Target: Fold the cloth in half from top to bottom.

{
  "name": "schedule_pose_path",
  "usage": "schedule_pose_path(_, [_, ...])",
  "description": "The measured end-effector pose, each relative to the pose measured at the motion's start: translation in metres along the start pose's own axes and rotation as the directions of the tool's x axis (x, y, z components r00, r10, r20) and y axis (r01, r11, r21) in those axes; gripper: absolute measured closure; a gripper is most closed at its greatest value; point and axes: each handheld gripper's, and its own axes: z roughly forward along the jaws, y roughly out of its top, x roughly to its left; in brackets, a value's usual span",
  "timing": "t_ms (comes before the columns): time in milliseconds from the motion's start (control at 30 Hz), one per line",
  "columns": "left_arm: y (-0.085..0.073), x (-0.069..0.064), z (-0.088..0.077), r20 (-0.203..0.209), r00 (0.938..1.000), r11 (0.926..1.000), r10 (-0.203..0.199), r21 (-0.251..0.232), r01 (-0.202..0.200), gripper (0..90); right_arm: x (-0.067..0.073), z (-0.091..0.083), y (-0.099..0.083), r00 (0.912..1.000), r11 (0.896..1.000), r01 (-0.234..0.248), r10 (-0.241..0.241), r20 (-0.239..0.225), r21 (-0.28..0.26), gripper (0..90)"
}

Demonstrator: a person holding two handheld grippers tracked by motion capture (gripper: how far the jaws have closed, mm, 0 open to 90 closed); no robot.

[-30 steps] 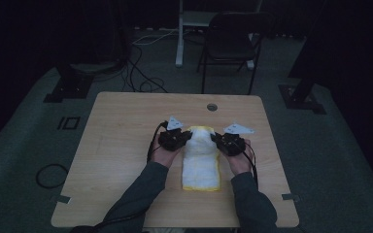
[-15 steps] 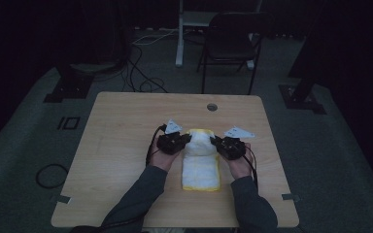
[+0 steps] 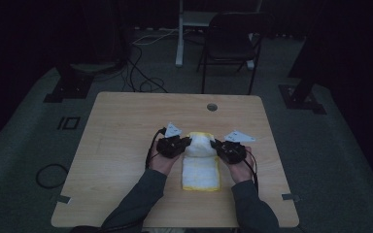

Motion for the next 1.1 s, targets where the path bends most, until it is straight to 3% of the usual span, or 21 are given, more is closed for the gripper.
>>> schedule_pose_path(1100, [-0.020, -0.008, -0.003, 0.016, 0.9998, 0.9998, 0.007, 0.019, -0.008, 84.9, 0.010, -0.003, -0.022, 0.9998, 1.000, -0.010, 0.011, -0.017, 0.025, 82.5])
